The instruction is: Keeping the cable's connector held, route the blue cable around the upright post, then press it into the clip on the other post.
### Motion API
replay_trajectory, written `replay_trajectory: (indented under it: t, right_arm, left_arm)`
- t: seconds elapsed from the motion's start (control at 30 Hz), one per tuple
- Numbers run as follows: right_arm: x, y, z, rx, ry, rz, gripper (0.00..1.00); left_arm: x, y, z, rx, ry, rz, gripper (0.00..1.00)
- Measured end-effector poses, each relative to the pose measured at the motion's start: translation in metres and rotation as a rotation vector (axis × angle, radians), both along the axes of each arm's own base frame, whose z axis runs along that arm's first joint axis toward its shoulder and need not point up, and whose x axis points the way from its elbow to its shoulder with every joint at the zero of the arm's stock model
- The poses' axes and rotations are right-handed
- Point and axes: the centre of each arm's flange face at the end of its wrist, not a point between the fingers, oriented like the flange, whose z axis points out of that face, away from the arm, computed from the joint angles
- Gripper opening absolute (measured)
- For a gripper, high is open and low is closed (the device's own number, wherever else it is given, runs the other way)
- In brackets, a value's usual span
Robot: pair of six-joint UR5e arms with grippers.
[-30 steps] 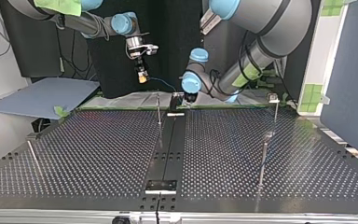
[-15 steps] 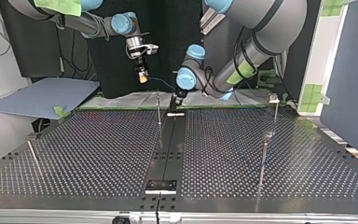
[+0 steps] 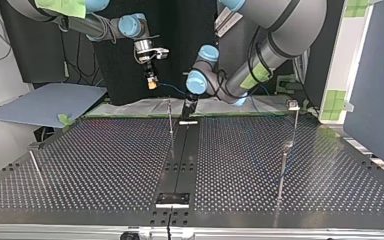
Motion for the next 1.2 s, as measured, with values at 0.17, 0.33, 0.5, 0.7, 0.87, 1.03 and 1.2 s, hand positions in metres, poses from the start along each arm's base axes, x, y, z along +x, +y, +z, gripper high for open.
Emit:
replay_trajectory:
  t: [0.17, 0.33, 0.5, 0.7, 0.87, 1.03, 1.2]
  right_arm:
    - [-0.001, -0.001, 0.000, 0.000, 0.000, -0.001, 0.00]
    - [-0.002, -0.002, 0.000, -0.001, 0.000, -0.005, 0.00]
    - [-0.004, -0.005, 0.000, -0.001, 0.000, -0.011, 0.00]
    - [-0.006, -0.007, 0.000, -0.001, 0.000, -0.016, 0.00]
    - [-0.005, -0.009, 0.001, -0.003, 0.001, -0.016, 0.00]
    - [-0.005, -0.011, 0.001, -0.003, 0.005, -0.019, 0.00]
    - [-0.007, -0.013, 0.001, -0.005, 0.006, -0.022, 0.00]
  left_arm:
    - [-0.007, -0.004, -0.001, 0.015, 0.015, -0.011, 1.00]
    - [-0.015, -0.007, -0.001, 0.050, 0.030, -0.026, 1.00]
    - [-0.022, -0.009, -0.002, 0.098, 0.037, -0.047, 1.00]
    - [-0.030, -0.016, -0.002, 0.115, 0.039, -0.072, 1.00]
    - [-0.037, -0.024, -0.002, 0.109, 0.034, -0.091, 1.00]
    - [-0.041, -0.030, -0.002, 0.087, 0.035, -0.091, 0.67]
    - [-0.042, -0.035, -0.001, 0.055, 0.024, -0.082, 0.18]
